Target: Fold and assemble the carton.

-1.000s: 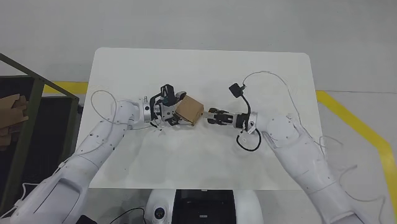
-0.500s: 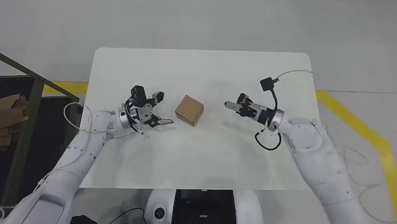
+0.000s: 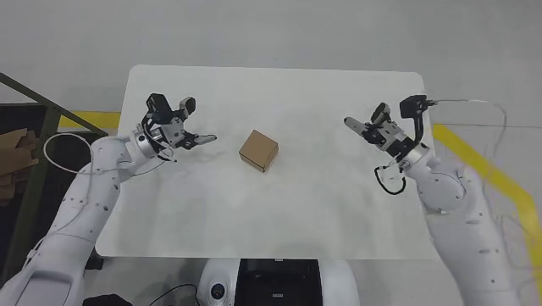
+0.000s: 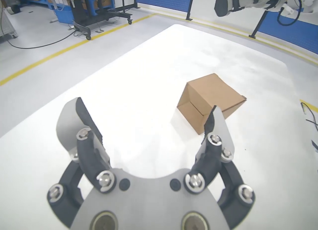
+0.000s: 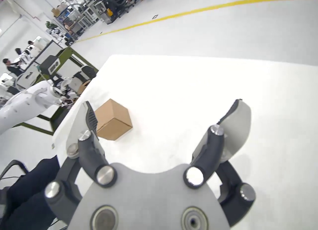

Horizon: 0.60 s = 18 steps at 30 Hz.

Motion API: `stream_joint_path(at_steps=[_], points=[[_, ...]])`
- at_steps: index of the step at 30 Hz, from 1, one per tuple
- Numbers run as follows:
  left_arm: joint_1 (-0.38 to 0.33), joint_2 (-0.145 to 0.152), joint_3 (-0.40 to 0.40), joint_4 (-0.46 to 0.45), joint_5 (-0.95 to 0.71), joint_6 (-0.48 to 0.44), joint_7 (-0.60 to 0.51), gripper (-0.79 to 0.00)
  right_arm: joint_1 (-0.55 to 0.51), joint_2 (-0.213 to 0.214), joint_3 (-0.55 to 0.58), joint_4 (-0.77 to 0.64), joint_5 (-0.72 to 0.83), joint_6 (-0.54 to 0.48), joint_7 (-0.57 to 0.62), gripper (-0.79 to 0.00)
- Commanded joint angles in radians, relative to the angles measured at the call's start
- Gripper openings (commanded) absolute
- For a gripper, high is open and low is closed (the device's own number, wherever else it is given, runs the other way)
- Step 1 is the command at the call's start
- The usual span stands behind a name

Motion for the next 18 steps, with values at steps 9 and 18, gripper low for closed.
stream_joint_path(at_steps=[9,18], points=[[0.014,0.011,-0.089,-0.089,-0.129,0.045,-0.162,0.000,0.006,0.020,0.106,-0.073,-0.067,0.037,0.048,0.000],[0.002,0.006,-0.063,-0.123,-0.181,0.037,-0.282,0.000,0.027,0.021,0.024,-0.091,-0.049,-0.017,0.155,0.000]])
